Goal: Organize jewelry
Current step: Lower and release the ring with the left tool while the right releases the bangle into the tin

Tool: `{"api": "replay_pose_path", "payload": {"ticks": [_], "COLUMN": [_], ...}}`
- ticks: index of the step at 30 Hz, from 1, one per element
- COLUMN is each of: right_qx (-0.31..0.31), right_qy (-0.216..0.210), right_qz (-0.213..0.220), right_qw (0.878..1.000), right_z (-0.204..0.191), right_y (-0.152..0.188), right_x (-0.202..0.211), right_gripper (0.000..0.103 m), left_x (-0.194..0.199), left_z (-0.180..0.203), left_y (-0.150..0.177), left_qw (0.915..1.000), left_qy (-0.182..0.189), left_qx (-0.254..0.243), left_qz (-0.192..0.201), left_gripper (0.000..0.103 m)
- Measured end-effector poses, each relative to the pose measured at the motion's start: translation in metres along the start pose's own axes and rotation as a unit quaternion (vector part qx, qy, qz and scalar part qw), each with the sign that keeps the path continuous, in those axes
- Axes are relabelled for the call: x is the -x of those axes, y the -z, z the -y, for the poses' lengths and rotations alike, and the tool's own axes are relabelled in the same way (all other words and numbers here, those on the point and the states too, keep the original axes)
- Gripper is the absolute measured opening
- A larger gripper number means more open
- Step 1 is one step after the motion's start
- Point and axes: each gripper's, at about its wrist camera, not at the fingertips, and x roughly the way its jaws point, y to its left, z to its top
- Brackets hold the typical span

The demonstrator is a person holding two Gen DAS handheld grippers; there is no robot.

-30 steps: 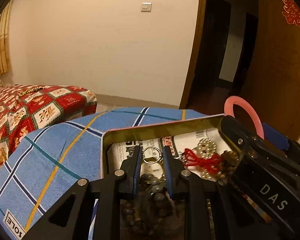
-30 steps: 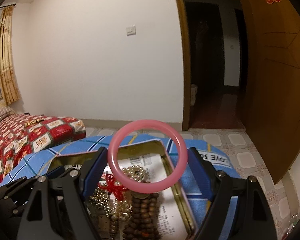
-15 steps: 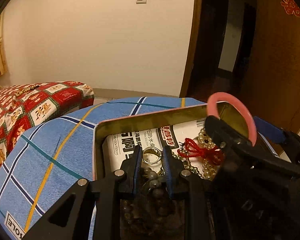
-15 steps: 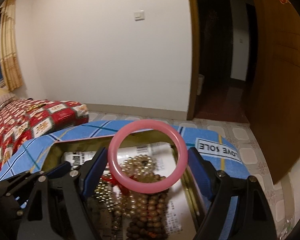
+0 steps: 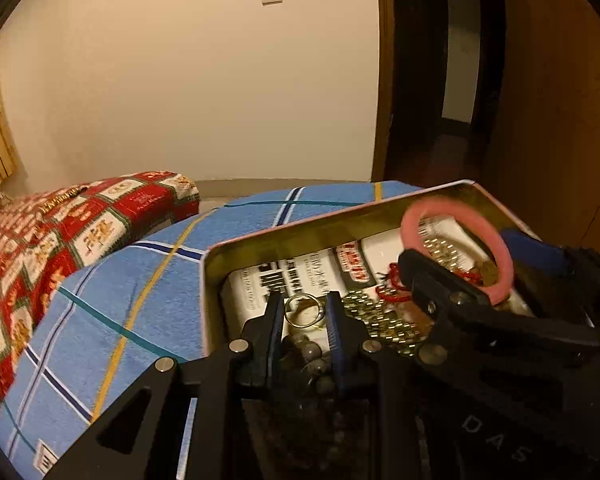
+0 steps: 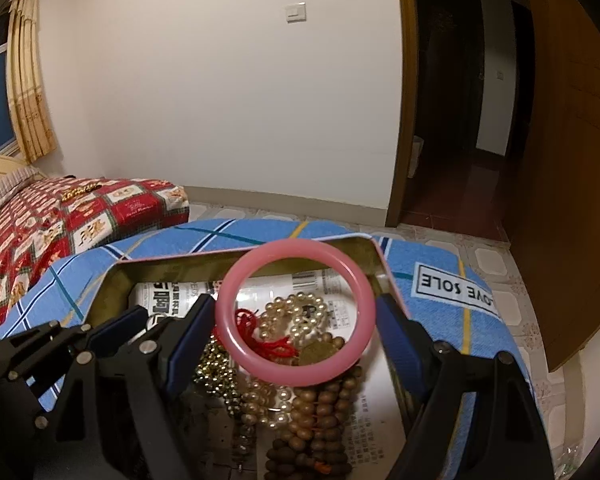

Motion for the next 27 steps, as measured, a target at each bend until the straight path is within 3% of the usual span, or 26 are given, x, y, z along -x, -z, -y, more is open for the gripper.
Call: {"api": "replay_pose_path", "payload": {"ticks": [18,23,25,27], "right_qx": [-0.01,-0.016,-0.018,-0.023], "right_qy": [-0.01,-0.013,-0.005,0.005], "right_qz": [-0.003,0.032,0.05,0.065], "right_qw": [1.0,0.999,0.999,0.998], "right_z": [-0.001,0.0,0.002,0.004], "right_y": [0.002,0.001,0.001,0.0], "right_x": [-0.003,0.011,0.017,0.021], "right_gripper": [0.084,0.093,0.095,0.097], "left_x": [-0.001,0.0,0.002,0.006], "left_z": [-0.002,-0.002,0.0,0.002], "left_y": [0.0,0.0,0.0,0.0], "left_qw": [1.0,0.9999,0.9998,0.9997], "left_qy": [0.003,0.008,0.009,0.007], "left_qx": [0.001,0.015,0.014,0.015], "left_qz": [0.001,0.001,0.005,0.017], "left_gripper": [0.021,0.022,0.029,0.051]}}
